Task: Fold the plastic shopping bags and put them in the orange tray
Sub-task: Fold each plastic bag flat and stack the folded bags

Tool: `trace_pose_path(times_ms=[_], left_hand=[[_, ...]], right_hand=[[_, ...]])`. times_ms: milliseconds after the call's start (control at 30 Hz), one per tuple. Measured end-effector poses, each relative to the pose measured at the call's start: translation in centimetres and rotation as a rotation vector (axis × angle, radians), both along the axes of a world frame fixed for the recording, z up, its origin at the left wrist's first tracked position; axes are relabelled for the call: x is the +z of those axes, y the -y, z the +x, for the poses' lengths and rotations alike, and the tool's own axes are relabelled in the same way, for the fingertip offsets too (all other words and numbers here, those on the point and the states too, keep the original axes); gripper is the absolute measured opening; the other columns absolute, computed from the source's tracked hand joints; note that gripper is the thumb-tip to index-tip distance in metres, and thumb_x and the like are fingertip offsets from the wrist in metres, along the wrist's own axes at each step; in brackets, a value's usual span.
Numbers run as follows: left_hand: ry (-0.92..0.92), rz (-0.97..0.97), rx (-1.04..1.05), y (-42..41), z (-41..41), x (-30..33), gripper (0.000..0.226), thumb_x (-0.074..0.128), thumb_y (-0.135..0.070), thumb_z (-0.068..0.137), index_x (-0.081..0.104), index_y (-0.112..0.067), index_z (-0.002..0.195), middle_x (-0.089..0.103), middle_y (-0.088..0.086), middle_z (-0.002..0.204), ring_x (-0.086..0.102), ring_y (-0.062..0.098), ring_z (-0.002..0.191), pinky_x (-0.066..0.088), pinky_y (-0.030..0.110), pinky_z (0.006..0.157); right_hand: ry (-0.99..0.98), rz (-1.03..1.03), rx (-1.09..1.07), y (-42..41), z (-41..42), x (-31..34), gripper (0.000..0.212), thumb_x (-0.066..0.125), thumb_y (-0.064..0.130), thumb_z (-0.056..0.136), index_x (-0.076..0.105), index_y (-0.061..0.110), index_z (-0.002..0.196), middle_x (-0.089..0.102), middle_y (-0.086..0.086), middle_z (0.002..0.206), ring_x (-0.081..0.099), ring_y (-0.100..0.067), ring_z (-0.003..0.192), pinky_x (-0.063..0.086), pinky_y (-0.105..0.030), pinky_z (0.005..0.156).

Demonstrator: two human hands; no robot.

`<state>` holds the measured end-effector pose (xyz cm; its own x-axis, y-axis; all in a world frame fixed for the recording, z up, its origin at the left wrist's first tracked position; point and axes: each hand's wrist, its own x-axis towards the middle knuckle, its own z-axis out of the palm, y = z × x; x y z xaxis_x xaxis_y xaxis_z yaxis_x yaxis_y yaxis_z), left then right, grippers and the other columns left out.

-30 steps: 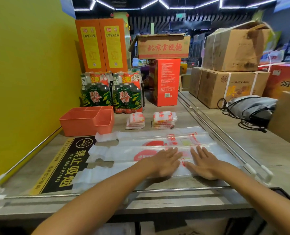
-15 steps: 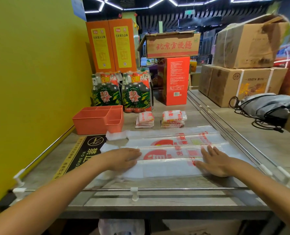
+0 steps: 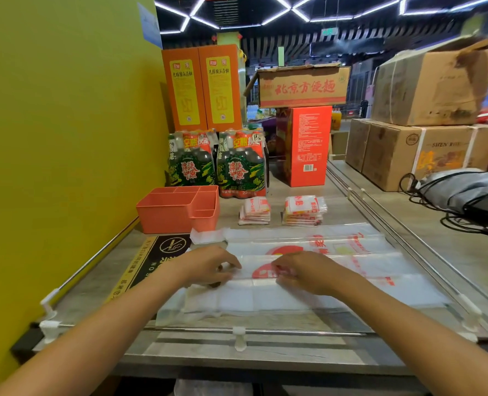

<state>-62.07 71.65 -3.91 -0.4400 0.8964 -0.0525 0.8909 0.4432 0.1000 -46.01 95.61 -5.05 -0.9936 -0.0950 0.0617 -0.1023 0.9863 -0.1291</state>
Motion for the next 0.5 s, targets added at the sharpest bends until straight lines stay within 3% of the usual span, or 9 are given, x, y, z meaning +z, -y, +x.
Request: trace_pose_path(times_ms=[67, 133, 300, 400, 500], left_hand=[[-0.003, 0.013, -0.005, 0.1, -0.2, -0.2, 0.035, 0.061, -0.045, 0.094, 0.06, -0.042, 0.129, 0.062, -0.009, 0.122, 0.063, 0.007, 0.098, 0.056, 0.035, 0.086], [-0.003, 0.019, -0.004, 0.1, -0.2, -0.2, 0.04, 0.061, -0.05, 0.093, 0.06, -0.039, 0.131, 0.061, -0.009, 0.124, 0.062, 0.007, 0.102, 0.055, 0.034, 0.088], [-0.006, 0.023, -0.038, -0.4, -0.2, 0.1, 0.041, 0.064, -0.047, 0.094, 0.061, -0.034, 0.132, 0.061, -0.012, 0.128, 0.058, 0.004, 0.106, 0.054, 0.034, 0.09], [-0.01, 0.001, -0.036, -0.4, -0.4, 0.2, 0.037, 0.067, -0.041, 0.093, 0.061, -0.039, 0.129, 0.061, -0.014, 0.127, 0.059, 0.004, 0.103, 0.055, 0.035, 0.088], [-0.014, -0.031, -0.02, -0.6, -0.2, 0.4, 0.048, 0.071, -0.026, 0.089, 0.059, -0.038, 0.133, 0.059, -0.014, 0.132, 0.057, 0.007, 0.108, 0.053, 0.033, 0.091]], right_hand=[[-0.059, 0.038, 0.018, 0.3, -0.5, 0.3, 0.022, 0.055, 0.035, 0.101, 0.068, 0.025, 0.116, 0.065, 0.008, 0.115, 0.059, -0.014, 0.097, 0.04, -0.017, 0.067], [-0.077, 0.068, 0.019, 0.2, -0.7, 0.1, 0.027, 0.055, 0.036, 0.101, 0.07, 0.026, 0.12, 0.066, 0.007, 0.122, 0.062, -0.016, 0.105, 0.05, -0.026, 0.08], [-0.054, 0.106, 0.043, 0.0, -1.0, 0.2, 0.029, 0.054, 0.037, 0.102, 0.072, 0.023, 0.119, 0.069, 0.005, 0.12, 0.064, -0.016, 0.101, 0.054, -0.028, 0.087], [0.015, 0.107, 0.064, 0.1, -1.4, 0.7, 0.028, 0.059, 0.033, 0.101, 0.071, 0.019, 0.12, 0.068, 0.002, 0.121, 0.063, -0.017, 0.104, 0.051, -0.027, 0.09], [0.07, 0.111, 0.061, -0.1, -1.6, 1.1, 0.031, 0.063, 0.038, 0.097, 0.07, 0.018, 0.12, 0.068, 0.001, 0.12, 0.063, -0.018, 0.104, 0.052, -0.029, 0.091]])
